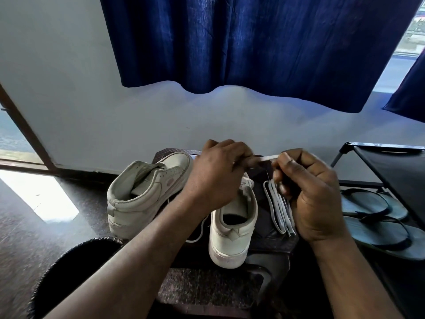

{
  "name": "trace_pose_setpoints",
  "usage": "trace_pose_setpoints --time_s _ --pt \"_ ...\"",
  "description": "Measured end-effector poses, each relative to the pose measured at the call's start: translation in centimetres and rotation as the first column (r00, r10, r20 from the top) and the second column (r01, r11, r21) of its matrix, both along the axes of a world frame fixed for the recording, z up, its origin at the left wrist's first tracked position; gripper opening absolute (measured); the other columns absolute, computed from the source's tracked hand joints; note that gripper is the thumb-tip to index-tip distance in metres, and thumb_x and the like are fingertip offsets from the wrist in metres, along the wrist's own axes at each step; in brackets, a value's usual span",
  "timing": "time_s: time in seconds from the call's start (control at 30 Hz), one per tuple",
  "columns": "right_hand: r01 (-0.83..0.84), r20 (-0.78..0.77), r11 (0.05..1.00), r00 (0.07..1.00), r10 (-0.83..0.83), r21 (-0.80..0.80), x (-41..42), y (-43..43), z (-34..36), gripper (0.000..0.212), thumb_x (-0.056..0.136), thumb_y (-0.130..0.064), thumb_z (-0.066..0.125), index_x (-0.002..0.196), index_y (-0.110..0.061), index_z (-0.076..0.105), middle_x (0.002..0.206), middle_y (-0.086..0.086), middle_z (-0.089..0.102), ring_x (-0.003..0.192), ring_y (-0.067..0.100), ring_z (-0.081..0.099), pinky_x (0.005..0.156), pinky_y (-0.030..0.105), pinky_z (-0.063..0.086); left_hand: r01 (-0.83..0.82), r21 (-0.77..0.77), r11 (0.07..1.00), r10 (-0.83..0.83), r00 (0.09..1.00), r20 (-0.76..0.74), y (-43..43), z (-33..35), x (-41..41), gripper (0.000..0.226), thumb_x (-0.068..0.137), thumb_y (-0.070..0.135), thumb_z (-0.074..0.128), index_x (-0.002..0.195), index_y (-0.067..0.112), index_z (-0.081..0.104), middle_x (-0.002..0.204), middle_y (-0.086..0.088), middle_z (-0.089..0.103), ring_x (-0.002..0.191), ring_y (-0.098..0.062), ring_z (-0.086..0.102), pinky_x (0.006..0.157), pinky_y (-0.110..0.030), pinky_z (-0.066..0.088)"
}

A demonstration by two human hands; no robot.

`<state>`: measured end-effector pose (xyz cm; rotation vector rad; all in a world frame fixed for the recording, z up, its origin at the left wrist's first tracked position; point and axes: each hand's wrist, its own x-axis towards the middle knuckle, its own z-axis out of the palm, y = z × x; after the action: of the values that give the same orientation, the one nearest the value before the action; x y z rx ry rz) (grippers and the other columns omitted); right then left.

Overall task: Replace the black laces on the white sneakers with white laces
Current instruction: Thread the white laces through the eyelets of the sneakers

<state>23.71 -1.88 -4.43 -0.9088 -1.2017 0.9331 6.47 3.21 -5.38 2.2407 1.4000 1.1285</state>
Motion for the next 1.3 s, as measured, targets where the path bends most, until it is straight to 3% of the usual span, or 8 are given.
trace_pose_setpoints --time_s 0.1,0.27,0.33,0.5,0.67,0.9,1.1,1.3 --pt "0.014 -0.061 1.000 0.998 -0.013 0.003 0.5 -0.1 0.3 0.021 0.096 -0.021 0.061 0.080 -0.012 0.070 0.066 0.006 0.059 0.055 0.016 0.042 0.049 0.024 0.029 -0.209 -0.102 0.973 0.191 0.969 -0.158 0.6 -1.3 -1.5 0.020 0.098 0.054 0.057 0.102 0.039 0.069 0.107 0.019 0.061 0.108 -0.016 0.048 0.090 -0.042 0.043" --pt "0.028 0.013 0.999 1.000 -0.027 -0.027 -0.3 0.3 -0.2 0.023 0.101 -0.012 0.059 0.082 -0.005 0.069 0.067 0.022 0.058 0.057 0.024 0.039 0.049 0.023 0.030 0.158 0.092 0.983 -0.165 0.983 0.075 -0.6 0.3 -0.2 0.013 0.097 0.032 0.068 0.109 0.031 0.073 0.105 0.020 0.063 0.101 0.015 0.048 0.097 -0.026 0.038" --pt "0.012 0.037 0.999 0.999 -0.010 -0.037 -0.5 0.2 -0.4 0.021 0.101 -0.010 0.059 0.086 0.002 0.066 0.070 0.029 0.057 0.060 0.025 0.037 0.049 0.023 0.030 0.163 0.159 0.974 -0.171 0.984 0.040 -0.8 0.3 0.4 0.010 0.096 0.025 0.071 0.105 0.027 0.075 0.102 0.014 0.068 0.096 0.007 0.049 0.089 -0.028 0.041" --pt "0.028 0.027 0.999 0.999 -0.027 -0.025 0.0 0.0 -0.3 0.022 0.101 -0.010 0.058 0.082 -0.003 0.067 0.063 0.008 0.058 0.054 0.014 0.044 0.048 0.017 0.034 -0.210 0.027 0.977 0.211 0.962 -0.175 0.2 -1.2 -1.2 0.014 0.093 0.046 0.066 0.100 0.038 0.076 0.109 0.018 0.068 0.109 -0.018 0.049 0.089 -0.044 0.044" --pt "0.014 0.032 0.999 0.999 -0.012 -0.036 -0.5 0.1 -0.3 0.021 0.101 -0.008 0.058 0.085 0.000 0.068 0.065 0.019 0.058 0.055 0.012 0.046 0.048 0.018 0.035 0.022 0.193 0.981 -0.010 0.998 -0.063 -0.7 -0.3 -0.4 0.022 0.095 0.052 0.062 0.110 0.041 0.075 0.105 0.020 0.068 0.102 -0.015 0.054 0.083 -0.043 0.048" --pt "0.019 0.038 0.999 0.999 -0.018 -0.027 -0.1 -0.1 -0.5 0.023 0.100 -0.015 0.060 0.080 -0.009 0.070 0.066 0.008 0.060 0.060 0.019 0.047 0.051 0.021 0.036 -0.151 0.235 0.960 0.187 0.972 -0.140 -0.8 -0.9 -0.2 0.022 0.091 0.047 0.059 0.094 0.036 0.078 0.092 0.016 0.071 0.096 -0.020 0.055 0.075 -0.037 0.041" --pt "-0.046 -0.260 0.999 0.965 0.038 -0.024 -0.8 0.1 -0.2 0.022 0.094 -0.021 0.065 0.073 -0.023 0.067 0.075 -0.001 0.063 0.066 0.013 0.052 0.056 0.025 0.035 -0.060 0.116 0.991 0.077 0.986 -0.147 -0.4 -1.3 -0.4 0.027 0.091 0.052 0.057 0.091 0.035 0.077 0.077 0.024 0.053 0.082 -0.011 0.053 0.076 -0.033 0.045" --pt "-0.039 -0.636 0.992 0.771 -0.047 -0.121 0.3 1.2 -0.5 0.022 0.098 -0.029 0.061 0.077 -0.025 0.065 0.105 -0.002 0.077 0.076 0.007 0.059 0.064 0.023 0.038 -0.127 -0.059 0.990 0.123 0.991 -0.060 -1.7 -0.3 -2.0 0.023 0.086 0.048 0.076 0.090 0.030 0.062 0.080 0.011 0.061 0.074 -0.008 0.057 0.067 -0.031 0.046"
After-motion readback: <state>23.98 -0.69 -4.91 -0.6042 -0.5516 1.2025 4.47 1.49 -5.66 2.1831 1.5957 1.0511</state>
